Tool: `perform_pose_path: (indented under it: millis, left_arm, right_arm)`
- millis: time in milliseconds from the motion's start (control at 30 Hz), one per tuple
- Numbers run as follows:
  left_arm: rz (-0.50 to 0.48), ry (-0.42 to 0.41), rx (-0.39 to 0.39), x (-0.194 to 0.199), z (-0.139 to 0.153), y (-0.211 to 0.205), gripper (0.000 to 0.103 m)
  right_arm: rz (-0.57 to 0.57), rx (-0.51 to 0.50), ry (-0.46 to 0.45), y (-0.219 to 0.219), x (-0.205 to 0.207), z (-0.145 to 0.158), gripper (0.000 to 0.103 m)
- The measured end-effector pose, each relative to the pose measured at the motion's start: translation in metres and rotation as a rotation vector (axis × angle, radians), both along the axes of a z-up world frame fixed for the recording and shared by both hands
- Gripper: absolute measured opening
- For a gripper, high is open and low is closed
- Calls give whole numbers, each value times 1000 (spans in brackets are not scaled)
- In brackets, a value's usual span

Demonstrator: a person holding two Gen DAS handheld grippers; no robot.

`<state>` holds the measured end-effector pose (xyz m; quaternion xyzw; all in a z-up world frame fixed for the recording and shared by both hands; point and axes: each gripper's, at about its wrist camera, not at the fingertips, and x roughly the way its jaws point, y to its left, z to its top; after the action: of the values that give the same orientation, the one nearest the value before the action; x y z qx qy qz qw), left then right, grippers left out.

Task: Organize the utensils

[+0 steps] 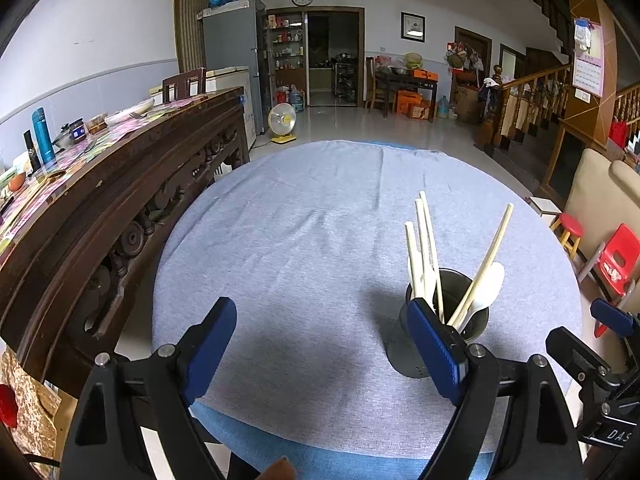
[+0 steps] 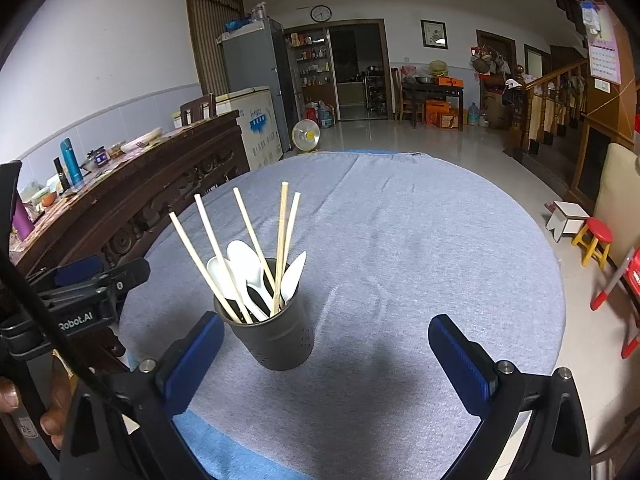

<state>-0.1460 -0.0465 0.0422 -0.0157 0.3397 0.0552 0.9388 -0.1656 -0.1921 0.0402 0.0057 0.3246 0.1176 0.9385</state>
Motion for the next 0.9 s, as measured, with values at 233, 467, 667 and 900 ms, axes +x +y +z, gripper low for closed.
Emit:
perform_pose_path:
  millis: [233, 467, 667, 900]
  left_arm:
    - [-6, -7, 1, 0, 0, -1, 94]
    - [-5, 0, 11, 2, -1, 0, 95]
    - [-1, -6, 4, 2, -1, 1, 95]
    - [2, 4, 7, 4, -4, 3, 95]
  right_arm:
    - [3, -12, 5, 1, 2, -2, 103]
    - [15, -26, -5, 3, 1, 0, 103]
    - [29, -52, -10, 8, -1, 0, 103]
    - [28, -50, -3, 8, -1, -3, 103]
